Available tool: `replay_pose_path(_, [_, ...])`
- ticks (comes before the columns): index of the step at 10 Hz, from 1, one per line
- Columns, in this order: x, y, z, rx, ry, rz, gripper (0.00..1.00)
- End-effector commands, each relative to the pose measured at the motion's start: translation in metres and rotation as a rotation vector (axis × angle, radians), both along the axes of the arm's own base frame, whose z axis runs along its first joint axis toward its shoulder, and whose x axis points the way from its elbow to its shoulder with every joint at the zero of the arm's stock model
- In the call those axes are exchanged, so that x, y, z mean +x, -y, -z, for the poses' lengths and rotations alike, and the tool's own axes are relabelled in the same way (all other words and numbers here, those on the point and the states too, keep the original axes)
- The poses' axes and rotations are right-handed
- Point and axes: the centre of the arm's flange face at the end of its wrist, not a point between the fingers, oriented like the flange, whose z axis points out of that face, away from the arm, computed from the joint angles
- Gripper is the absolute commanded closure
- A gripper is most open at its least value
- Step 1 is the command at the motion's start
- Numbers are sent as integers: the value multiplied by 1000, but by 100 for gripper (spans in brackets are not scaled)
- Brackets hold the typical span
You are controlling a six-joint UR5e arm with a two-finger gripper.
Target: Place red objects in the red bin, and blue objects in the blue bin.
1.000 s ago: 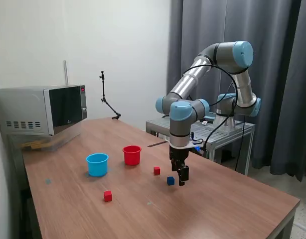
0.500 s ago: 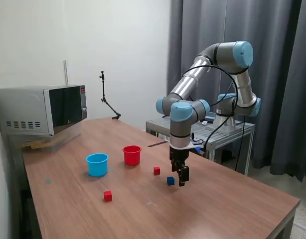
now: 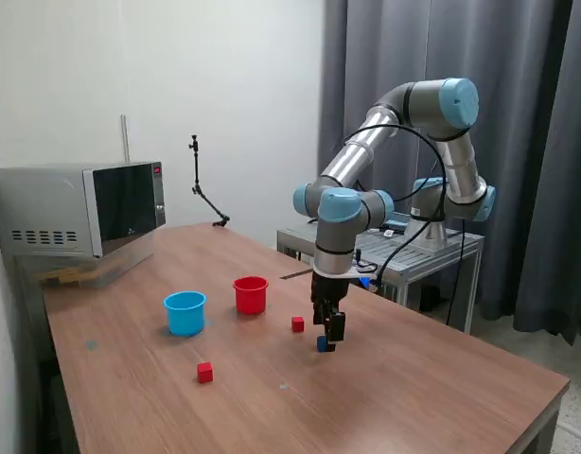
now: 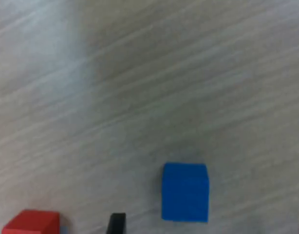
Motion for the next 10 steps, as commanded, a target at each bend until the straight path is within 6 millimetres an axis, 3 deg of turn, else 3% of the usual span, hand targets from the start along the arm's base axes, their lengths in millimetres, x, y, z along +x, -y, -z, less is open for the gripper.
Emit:
replay_pose_path(1, [-4, -1, -3, -24, -38, 31, 0])
replay_pose_path(7, [8, 5, 4, -91, -25, 75, 0])
replay_pose_path(10, [18, -12, 8, -83, -4, 102, 0])
